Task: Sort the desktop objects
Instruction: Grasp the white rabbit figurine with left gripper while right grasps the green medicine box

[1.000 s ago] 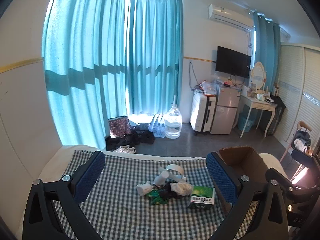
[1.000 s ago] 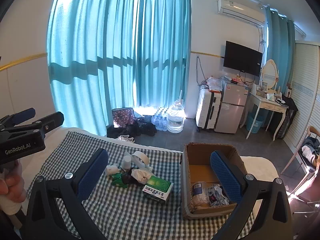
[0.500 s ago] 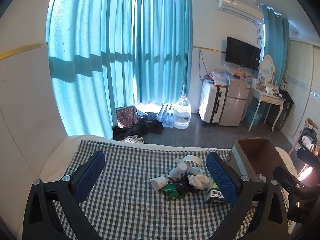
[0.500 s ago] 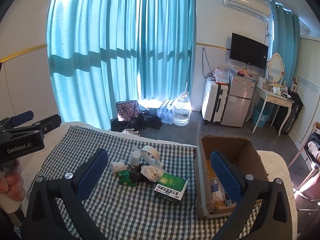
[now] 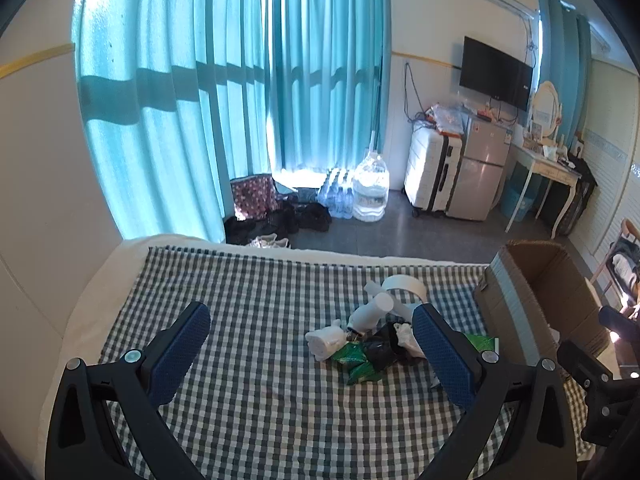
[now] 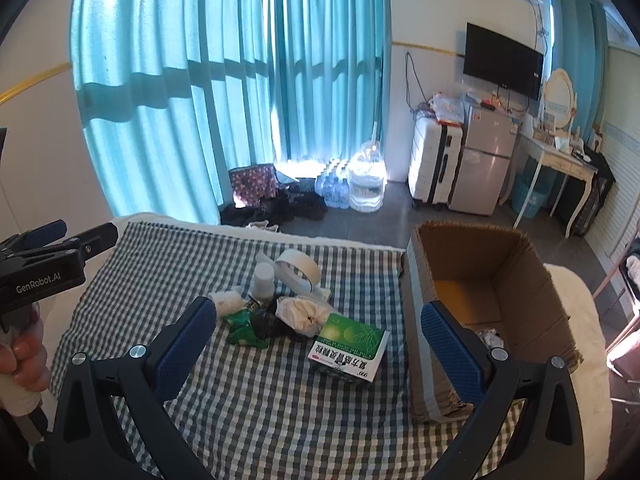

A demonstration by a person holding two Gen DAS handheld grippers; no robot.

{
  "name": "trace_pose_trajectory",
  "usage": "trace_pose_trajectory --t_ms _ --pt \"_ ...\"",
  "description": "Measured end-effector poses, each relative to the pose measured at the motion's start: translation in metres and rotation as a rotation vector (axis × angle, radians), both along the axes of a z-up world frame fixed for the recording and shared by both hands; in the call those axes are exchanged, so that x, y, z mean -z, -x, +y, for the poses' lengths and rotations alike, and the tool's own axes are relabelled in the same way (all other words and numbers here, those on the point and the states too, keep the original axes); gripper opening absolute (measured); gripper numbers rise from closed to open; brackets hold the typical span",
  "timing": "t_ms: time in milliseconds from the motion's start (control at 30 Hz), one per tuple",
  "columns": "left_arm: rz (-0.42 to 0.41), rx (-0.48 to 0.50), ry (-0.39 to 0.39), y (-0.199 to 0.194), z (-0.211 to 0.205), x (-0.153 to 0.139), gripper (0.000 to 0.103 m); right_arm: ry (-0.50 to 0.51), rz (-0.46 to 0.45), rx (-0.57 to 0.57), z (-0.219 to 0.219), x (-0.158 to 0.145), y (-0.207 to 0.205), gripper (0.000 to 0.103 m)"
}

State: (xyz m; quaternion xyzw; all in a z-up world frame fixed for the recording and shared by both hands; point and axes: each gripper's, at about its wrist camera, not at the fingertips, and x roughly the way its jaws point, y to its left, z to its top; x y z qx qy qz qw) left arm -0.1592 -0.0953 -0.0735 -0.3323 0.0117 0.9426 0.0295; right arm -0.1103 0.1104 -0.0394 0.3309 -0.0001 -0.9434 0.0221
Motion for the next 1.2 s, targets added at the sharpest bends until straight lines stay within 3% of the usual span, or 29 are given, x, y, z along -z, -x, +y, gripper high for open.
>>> trace_pose_trajectory --t_ms 633,1200 --pt "-0.193 0.028 0.027 0.067 0.005 0.097 0.103 0.056 -0.220 0.067 0.009 0.105 0.057 0.103" --pt "-0.317 0.035 0.034 0.125 0.014 0.166 0.103 0.047 -0.304 0.149 0.017 0.159 0.089 0.103"
